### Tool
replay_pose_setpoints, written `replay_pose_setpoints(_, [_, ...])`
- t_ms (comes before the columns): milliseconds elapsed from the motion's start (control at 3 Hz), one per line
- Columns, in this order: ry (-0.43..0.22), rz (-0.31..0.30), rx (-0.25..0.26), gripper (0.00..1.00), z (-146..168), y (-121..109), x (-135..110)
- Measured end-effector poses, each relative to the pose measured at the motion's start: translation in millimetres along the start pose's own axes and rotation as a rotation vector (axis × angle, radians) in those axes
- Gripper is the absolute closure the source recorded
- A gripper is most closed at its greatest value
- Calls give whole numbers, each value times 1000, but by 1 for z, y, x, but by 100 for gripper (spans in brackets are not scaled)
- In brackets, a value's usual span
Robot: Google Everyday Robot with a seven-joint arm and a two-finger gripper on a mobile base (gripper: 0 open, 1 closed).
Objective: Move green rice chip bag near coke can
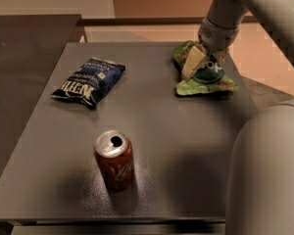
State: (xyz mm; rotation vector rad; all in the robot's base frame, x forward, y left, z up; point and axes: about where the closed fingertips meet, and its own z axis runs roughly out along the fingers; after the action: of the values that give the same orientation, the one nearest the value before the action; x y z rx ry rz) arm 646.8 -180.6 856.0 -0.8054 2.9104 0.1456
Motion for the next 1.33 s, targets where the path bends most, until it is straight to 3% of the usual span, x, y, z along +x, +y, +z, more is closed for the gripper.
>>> replay_pose_setpoints(333, [-28,-50,-7,87,-12,7,4])
replay_pose_setpoints(667, [-54,-125,-25,100,-25,19,11])
replay_pose_setpoints(1333, [-102,-302,-61,100,-58,52,36])
